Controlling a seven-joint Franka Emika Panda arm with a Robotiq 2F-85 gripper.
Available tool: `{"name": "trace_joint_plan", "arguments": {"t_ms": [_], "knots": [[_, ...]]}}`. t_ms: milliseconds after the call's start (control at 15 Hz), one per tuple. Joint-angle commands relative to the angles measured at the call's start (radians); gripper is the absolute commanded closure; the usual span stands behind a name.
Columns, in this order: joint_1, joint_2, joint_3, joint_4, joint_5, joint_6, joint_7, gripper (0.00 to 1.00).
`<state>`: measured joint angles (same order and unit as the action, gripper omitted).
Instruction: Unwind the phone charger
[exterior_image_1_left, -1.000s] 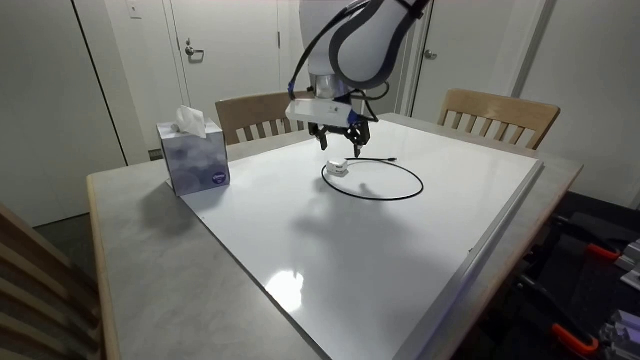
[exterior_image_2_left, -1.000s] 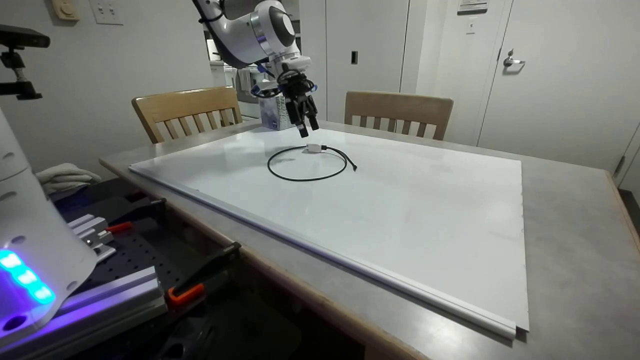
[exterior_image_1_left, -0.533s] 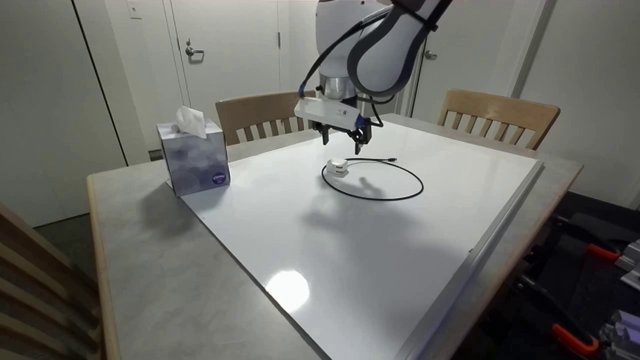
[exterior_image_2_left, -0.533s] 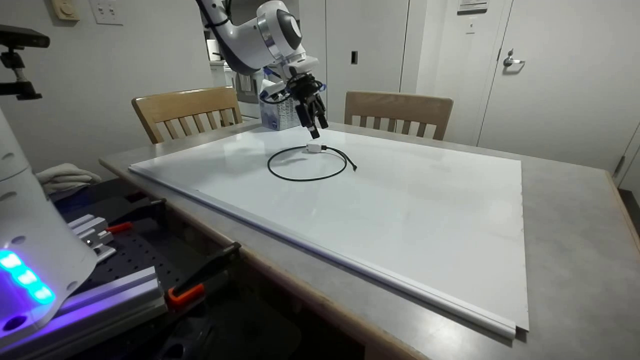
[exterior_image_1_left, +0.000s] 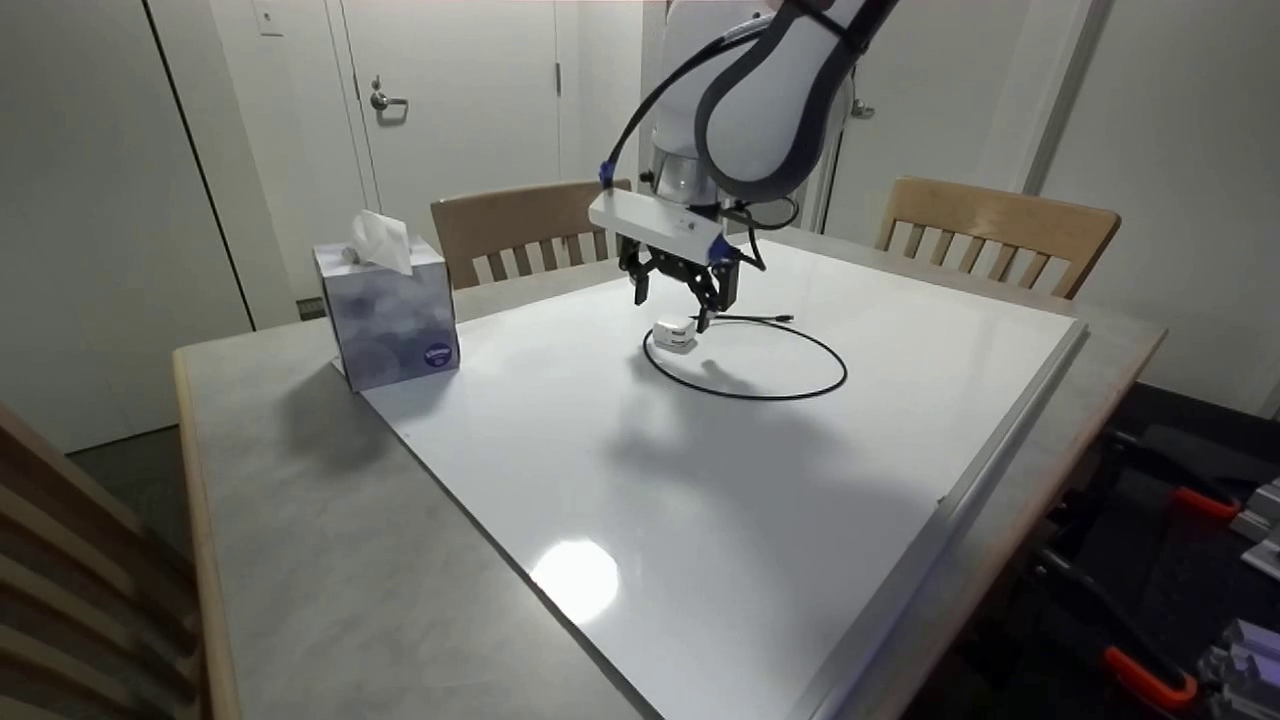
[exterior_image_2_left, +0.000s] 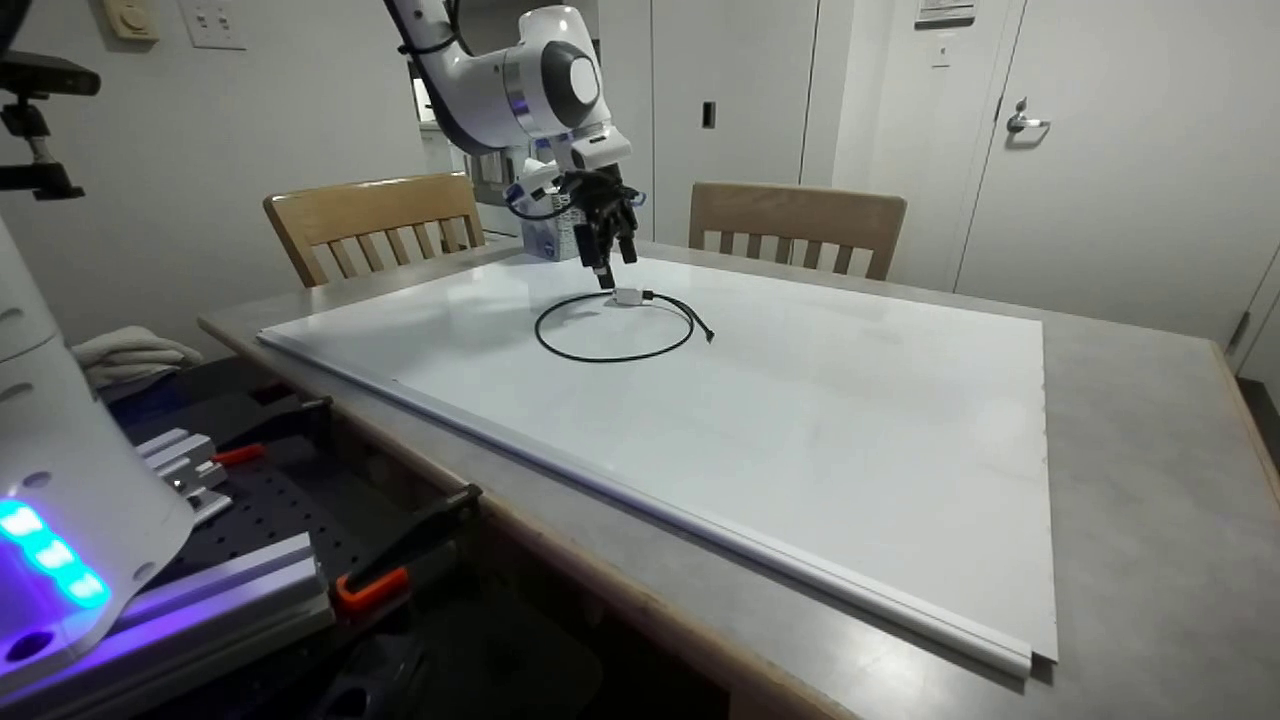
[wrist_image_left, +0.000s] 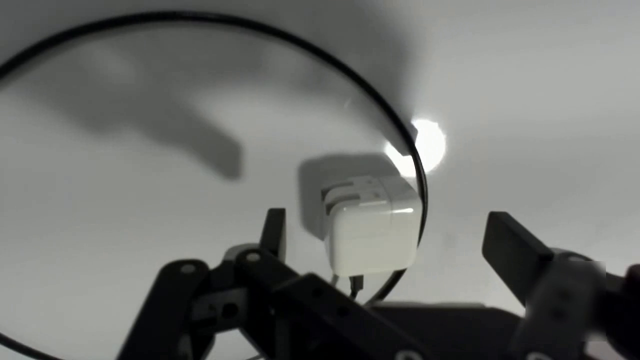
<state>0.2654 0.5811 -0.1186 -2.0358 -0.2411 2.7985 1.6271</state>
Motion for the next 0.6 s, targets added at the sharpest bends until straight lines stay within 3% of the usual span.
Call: {"name": "trace_joint_plan", "arguments": {"t_ms": [0,200,533], "knots": [[-0.043,-0.052,0.047,-0.059,0.112,0.011,-0.107,0.0],[-0.017,-0.056,0.009,-0.059,0.121,0.004,-0.128,0.0],[-0.047,-0.05,0.03,-0.057,0.152,0.019,-0.194,0.0]]}}
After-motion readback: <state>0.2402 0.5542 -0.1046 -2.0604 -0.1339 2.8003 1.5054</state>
